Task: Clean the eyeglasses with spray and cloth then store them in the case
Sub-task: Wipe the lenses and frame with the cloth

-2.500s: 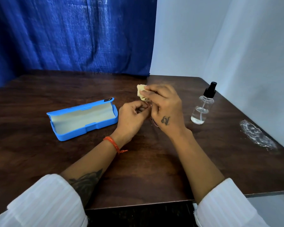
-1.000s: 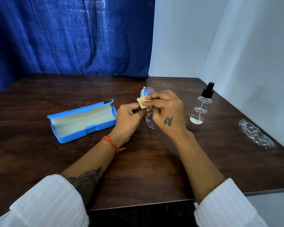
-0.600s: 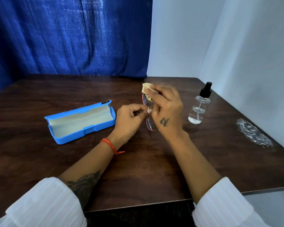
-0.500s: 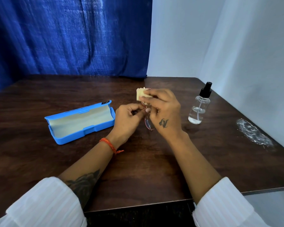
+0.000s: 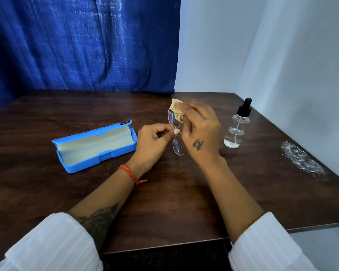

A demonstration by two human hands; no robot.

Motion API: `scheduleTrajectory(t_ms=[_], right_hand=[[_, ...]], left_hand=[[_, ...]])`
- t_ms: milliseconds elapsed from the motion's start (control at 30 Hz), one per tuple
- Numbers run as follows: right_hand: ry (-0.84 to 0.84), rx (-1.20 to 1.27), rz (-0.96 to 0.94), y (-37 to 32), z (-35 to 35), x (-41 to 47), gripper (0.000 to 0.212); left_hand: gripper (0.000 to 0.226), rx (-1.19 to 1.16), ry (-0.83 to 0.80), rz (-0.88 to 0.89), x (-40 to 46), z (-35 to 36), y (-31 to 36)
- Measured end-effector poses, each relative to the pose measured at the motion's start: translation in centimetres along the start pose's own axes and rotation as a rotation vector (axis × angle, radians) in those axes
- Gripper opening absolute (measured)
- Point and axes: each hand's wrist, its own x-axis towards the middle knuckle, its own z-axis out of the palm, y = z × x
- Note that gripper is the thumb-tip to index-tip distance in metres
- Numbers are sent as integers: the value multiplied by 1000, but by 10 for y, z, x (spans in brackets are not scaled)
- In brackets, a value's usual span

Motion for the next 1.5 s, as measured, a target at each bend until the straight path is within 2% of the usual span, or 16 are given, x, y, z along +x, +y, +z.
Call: scheduleTrajectory(t_ms=[200,433,567,700,800,967,1067,1200,1233,1367,1500], right_hand=[[-132,114,-103,-3,4,-4,31],[-60,142,16,1,1,-2,12],[32,47,64,3,-1,0,22],[21,-23,32,0,1,0,35],[-43,18,-26,0,4,-2,33],[-122,142,-106,2,3,-4,25],[-65,190,-8,9,-2,1,27],[26,375,418,17,-19,5,40],[-2,382,429,16,-21,3,40],[-174,308,159,6,-16,-6,27],[-261,251,171,3,-14,-5,23]], left_hand=[[9,29,45,9,1,-1,-3],[17,-2,9,8,-1,1,2],[13,-26,16,-16,-1,0,5],[12,20,-6,28,-2,0,4],[10,59,3,74,-1,0,3],[14,-41,54,22,2,-1,-2],[14,-89,64,21,4,-2,1],[9,-197,91,16,7,-5,8],[9,-205,93,23,8,-6,8],[16,-193,65,61,7,-8,10],[15,-243,94,70,8,-10,10]])
